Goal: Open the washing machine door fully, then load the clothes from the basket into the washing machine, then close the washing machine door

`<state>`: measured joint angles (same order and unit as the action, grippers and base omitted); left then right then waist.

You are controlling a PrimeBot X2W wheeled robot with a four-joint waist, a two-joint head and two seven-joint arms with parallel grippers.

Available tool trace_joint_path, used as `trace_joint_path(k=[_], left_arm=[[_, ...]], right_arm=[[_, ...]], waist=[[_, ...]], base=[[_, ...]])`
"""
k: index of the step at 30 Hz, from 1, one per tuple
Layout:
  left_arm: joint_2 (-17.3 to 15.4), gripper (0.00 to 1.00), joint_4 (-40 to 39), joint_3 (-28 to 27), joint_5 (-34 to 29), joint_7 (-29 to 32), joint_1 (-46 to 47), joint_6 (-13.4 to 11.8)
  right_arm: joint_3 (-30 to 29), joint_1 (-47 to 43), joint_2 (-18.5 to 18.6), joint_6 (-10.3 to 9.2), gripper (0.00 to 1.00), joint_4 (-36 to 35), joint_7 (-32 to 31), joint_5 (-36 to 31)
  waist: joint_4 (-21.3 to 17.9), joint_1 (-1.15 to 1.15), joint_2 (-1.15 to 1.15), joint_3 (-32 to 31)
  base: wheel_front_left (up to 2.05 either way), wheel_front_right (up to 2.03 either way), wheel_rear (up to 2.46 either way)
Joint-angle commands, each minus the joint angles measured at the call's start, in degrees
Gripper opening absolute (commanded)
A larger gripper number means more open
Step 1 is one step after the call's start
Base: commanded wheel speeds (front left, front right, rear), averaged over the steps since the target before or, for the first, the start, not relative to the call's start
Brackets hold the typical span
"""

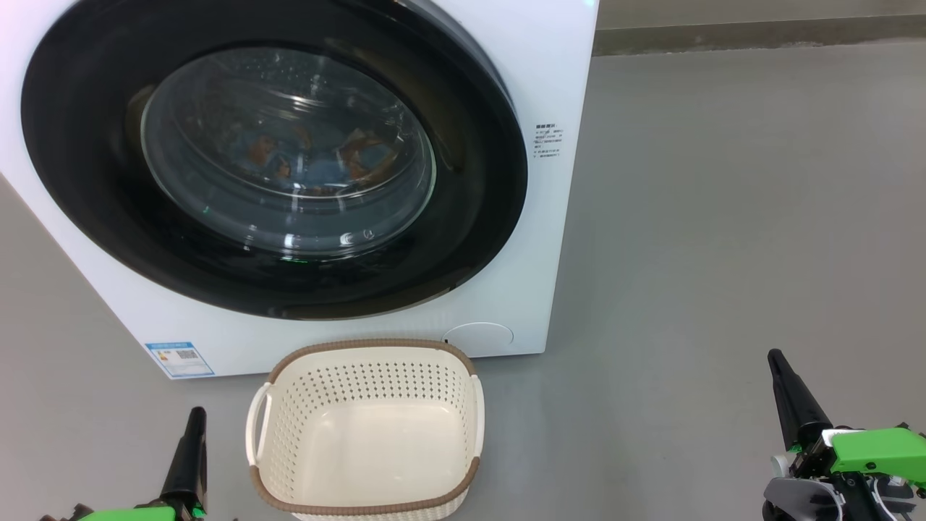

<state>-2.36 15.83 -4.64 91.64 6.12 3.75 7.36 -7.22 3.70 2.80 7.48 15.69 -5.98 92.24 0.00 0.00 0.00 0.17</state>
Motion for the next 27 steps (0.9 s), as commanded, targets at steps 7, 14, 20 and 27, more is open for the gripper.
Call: trace_joint_path(k=[7, 14, 20, 27], left_arm=[[-0.52, 0.00, -1.79, -1.91, 0.50, 0.39, 2.43, 0.13], [-0.52, 0.00, -1.79, -1.90, 0.50, 0.38, 2.43, 0.13], [-0.52, 0.00, -1.79, -1.90, 0.50, 0.38, 2.43, 0.13], [-0.52, 0.00, -1.79, -1.90, 0.51, 0.38, 2.43, 0.13]], right_arm=[[1.07, 2.45, 0.38, 0.01, 0.00, -1.69, -0.21, 0.23], [1.03, 2.45, 0.35, 0.01, 0.00, -1.69, -0.24, 0.20], [0.99, 2.45, 0.32, 0.01, 0.00, -1.69, -0.27, 0.17], [0.96, 2.46, 0.30, 0.01, 0.00, -1.68, -0.30, 0.14]], waist=[[0.00, 0.00, 0.00, 0.00], [0.00, 0.00, 0.00, 0.00], [0.00, 0.00, 0.00, 0.00], [0.00, 0.00, 0.00, 0.00]], base=[[0.00, 0.00, 0.00], [0.00, 0.00, 0.00], [0.00, 0.00, 0.00], [0.00, 0.00, 0.00]])
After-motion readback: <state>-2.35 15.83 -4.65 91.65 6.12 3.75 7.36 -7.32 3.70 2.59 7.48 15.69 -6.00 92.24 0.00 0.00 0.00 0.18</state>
